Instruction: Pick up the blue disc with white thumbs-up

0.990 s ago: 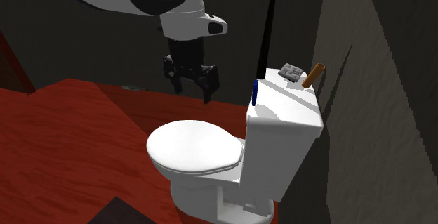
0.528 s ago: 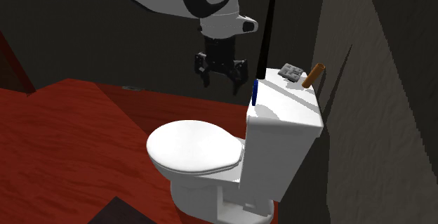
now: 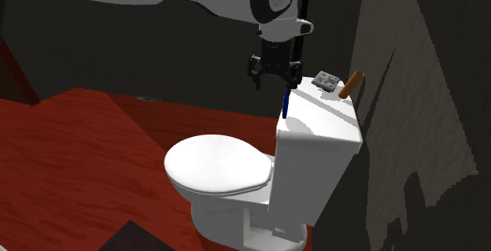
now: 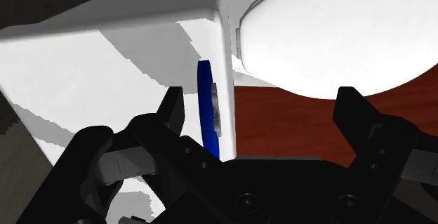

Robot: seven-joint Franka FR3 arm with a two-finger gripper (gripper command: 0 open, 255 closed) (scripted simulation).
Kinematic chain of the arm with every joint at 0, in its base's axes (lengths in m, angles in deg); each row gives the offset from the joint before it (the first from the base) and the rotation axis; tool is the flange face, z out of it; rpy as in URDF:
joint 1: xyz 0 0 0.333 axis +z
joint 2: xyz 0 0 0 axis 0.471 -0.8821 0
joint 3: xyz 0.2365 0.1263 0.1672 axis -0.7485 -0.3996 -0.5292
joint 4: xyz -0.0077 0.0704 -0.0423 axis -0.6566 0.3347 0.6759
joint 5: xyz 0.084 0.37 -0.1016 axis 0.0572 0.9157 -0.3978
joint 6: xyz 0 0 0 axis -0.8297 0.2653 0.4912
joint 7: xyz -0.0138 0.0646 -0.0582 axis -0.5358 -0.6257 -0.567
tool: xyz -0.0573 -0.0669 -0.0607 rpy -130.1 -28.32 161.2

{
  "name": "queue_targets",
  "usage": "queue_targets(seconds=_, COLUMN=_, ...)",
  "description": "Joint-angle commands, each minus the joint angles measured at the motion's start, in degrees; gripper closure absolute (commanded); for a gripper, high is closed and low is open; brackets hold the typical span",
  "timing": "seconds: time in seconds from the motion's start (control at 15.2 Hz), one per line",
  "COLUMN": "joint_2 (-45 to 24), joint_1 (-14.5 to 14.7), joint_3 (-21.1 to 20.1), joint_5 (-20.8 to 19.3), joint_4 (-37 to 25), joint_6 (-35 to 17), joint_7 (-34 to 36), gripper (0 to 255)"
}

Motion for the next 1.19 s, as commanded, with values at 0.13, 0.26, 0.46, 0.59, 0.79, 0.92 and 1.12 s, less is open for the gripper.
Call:
queue_targets(seconds=0.13, joint_2=-8.97, joint_1=-1.12, joint_3=0.5, joint_5=2.74, joint_4=-10.36, joint_6=0.82, joint_7=-3.9, gripper=0)
queue_targets(seconds=0.26, joint_2=-14.04, joint_1=-2.09, joint_3=0.51, joint_5=4.2, joint_4=-16.95, joint_6=2.09, joint_7=-5.64, gripper=0)
queue_targets(seconds=0.46, joint_2=-15.26, joint_1=-2.35, joint_3=0.36, joint_5=4.57, joint_4=-17.06, joint_6=0.9, joint_7=-6.2, gripper=0)
queue_targets(seconds=0.59, joint_2=-15.15, joint_1=-2.26, joint_3=0.33, joint_5=4.6, joint_4=-15.36, joint_6=-0.68, joint_7=-6.36, gripper=0)
queue_targets(seconds=0.79, joint_2=-15.09, joint_1=-2.15, joint_3=0.27, joint_5=4.7, joint_4=-12.97, joint_6=-3.0, joint_7=-6.61, gripper=0)
queue_targets(seconds=0.92, joint_2=-15.09, joint_1=-2.13, joint_3=0.26, joint_5=4.72, joint_4=-12.53, joint_6=-3.43, joint_7=-6.66, gripper=0)
queue_targets(seconds=1.12, joint_2=-15.07, joint_1=-2.07, joint_3=0.24, joint_5=4.69, joint_4=-12.52, joint_6=-3.44, joint_7=-6.56, gripper=255)
